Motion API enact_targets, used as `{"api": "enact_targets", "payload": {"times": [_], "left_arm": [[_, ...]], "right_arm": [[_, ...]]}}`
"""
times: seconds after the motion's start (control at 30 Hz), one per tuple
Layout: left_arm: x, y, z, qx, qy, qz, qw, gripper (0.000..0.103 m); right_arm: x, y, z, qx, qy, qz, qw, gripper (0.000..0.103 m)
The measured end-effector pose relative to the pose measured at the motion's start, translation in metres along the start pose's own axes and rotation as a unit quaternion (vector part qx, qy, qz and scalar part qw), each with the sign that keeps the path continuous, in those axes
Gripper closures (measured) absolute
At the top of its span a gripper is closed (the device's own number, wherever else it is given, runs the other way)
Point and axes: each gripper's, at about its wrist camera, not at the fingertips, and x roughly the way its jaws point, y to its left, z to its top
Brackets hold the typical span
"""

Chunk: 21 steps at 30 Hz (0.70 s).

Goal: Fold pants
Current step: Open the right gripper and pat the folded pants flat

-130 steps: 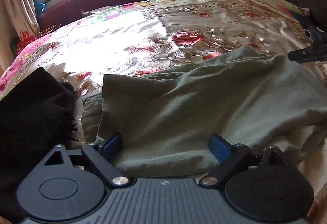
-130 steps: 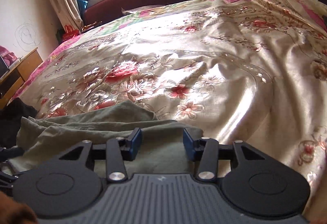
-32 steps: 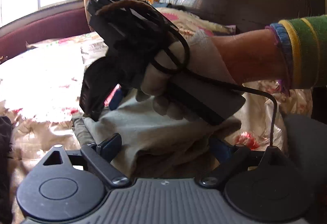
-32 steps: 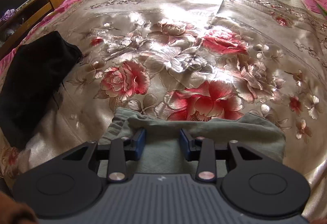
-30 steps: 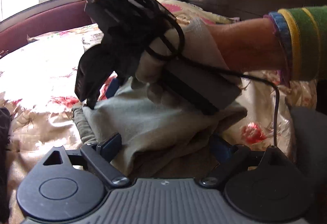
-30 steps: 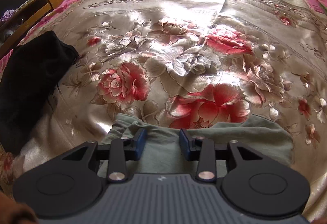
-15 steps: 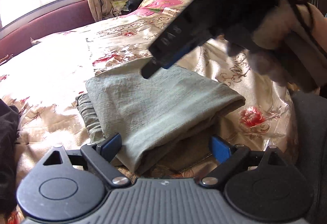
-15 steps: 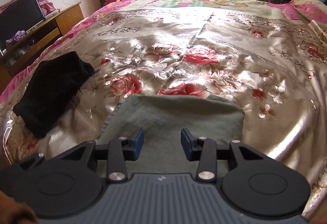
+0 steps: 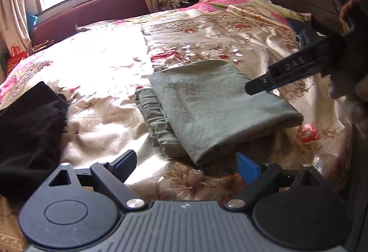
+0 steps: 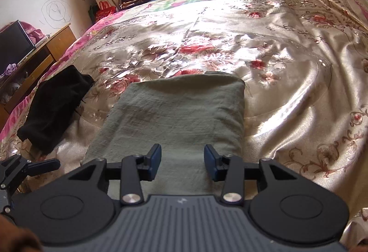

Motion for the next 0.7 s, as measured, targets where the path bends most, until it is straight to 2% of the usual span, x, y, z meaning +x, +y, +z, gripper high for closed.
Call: {"api": "enact_targets", "payload": {"times": [0.3, 0.7], "left_arm": [[0.008, -0.002, 0.018, -0.023, -0.013, 0.038, 0.9989, 0.0], [0.008, -0.006, 0.009, -0.039, -0.024, 0.06, 0.9972, 0.0]], "right_arm": [[-0.023, -0.002, -0.014, 0.025, -0.024, -0.021, 0.999, 0.06], [-0.03, 0.01, -0.025, 0.008, -0.032, -0.044, 0.998, 0.055]]}}
